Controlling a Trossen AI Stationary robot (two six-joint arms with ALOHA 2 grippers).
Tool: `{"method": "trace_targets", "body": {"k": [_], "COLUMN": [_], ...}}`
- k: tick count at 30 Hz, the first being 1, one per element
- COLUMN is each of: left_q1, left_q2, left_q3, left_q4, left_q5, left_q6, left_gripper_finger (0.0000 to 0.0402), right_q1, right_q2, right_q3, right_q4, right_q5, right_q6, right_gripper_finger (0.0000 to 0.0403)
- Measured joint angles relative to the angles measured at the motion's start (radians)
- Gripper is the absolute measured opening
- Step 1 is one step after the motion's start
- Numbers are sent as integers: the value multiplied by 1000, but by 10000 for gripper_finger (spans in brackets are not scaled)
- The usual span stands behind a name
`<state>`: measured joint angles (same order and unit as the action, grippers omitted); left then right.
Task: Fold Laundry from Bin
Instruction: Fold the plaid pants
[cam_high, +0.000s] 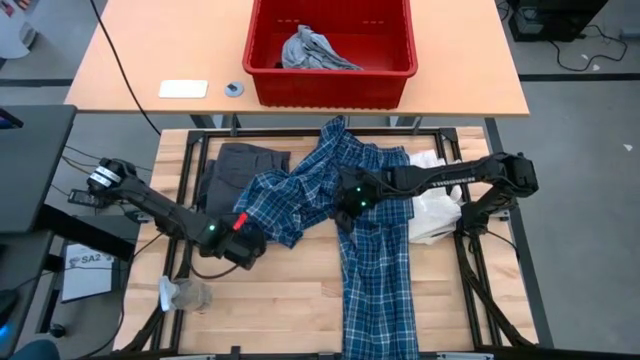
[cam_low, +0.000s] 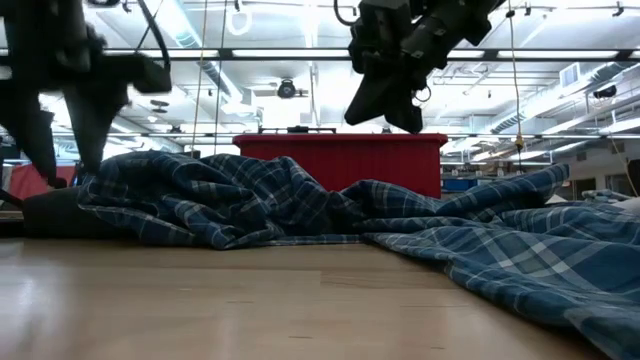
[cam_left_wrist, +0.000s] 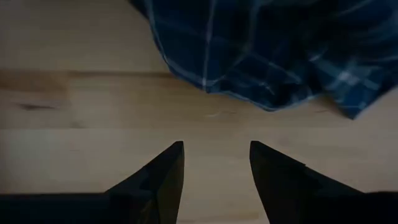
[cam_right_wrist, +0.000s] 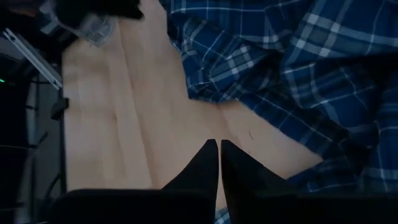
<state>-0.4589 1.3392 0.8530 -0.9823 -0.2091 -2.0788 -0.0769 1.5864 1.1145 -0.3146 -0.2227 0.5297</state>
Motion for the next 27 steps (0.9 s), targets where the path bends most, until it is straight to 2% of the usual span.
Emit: {"method": "trace_targets", "body": {"k": [6, 12, 17, 21, 24, 27], "left_q1": [27, 77, 116, 152, 169, 170], "left_q2": [1, 0, 5, 37, 73, 81], "left_q3": [-127, -190, -195, -195, -195, -195], "left_q4": [252, 308, 315, 323, 382, 485], "left_q5": [-69, -85, -124, -134, -134, -111], "left_q6": [-26, -31, 14, 70, 129, 252], "left_gripper_finger": [188, 188, 183, 139, 87, 27], "right_q1": [-9, -9, -9, -9, -9, -9], "right_q2": [0, 0, 0, 0, 0, 0], "right_q3": [0, 0, 0, 0, 0, 0], "right_q4": [0, -3, -2, -3, -3, -3], "right_q5": [-33, -43, -41, -41, -41, -41], "right_q6": [17, 26, 43, 44, 45, 56], "right_gripper_finger": [27, 27, 27, 27, 27, 23]}}
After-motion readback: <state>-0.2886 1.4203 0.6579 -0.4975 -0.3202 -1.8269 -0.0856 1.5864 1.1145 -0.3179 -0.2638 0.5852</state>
